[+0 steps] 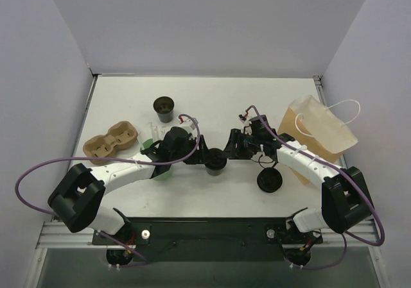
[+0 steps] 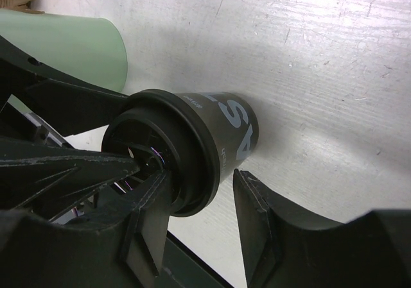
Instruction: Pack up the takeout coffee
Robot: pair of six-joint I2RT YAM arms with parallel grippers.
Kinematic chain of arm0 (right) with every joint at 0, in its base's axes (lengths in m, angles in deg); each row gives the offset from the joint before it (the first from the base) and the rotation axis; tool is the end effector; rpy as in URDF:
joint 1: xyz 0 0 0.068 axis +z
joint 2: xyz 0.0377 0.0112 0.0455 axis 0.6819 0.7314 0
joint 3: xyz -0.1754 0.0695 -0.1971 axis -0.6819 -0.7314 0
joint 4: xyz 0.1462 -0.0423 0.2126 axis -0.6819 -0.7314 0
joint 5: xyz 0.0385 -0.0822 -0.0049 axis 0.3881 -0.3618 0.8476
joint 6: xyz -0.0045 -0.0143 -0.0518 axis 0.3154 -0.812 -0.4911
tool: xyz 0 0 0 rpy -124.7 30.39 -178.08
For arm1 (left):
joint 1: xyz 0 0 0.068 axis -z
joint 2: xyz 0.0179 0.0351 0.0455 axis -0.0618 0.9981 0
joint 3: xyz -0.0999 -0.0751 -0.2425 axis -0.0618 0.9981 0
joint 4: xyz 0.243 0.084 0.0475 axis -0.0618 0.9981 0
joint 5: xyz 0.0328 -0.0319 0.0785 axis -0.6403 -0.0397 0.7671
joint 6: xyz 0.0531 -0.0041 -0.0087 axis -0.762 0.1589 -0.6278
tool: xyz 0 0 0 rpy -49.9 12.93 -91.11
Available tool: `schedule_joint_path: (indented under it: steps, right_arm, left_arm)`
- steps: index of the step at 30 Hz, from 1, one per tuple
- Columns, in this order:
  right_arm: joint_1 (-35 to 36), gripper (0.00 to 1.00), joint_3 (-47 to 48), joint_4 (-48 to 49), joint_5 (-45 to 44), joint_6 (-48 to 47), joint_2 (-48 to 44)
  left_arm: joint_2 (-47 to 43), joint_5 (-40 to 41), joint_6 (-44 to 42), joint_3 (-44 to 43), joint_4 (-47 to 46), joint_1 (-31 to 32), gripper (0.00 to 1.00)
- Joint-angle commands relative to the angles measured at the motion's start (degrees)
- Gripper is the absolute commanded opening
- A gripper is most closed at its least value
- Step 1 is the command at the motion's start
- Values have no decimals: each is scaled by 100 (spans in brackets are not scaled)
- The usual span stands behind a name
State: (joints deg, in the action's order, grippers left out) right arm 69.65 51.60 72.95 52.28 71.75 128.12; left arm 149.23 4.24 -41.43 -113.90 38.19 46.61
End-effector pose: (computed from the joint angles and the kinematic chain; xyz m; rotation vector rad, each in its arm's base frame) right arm 0.2574 0.1492 0.2299 -0.2383 2.3166 1.1106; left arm 0.2205 -0.2125 0.2102 0.1123 2.3229 -0.9537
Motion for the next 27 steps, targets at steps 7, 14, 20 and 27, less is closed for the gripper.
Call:
schedule_joint_path:
  steps: [7, 14, 20, 27]
  right_arm:
    - [-29, 42, -154, 39, -49, -44, 85]
    - [-29, 42, -198, 48, -58, -27, 32]
    - [-64, 42, -207, 74, 56, 35, -11]
    - [-187, 42, -286, 389, 320, 193, -3]
  left_arm:
    - [187, -273, 30, 68, -531, -141, 63]
    - [354, -423, 144, 164, -733, -132, 61]
    - [548, -151, 162, 164, -461, -123, 47]
    - [723, -18, 241, 516, -592, -106, 42]
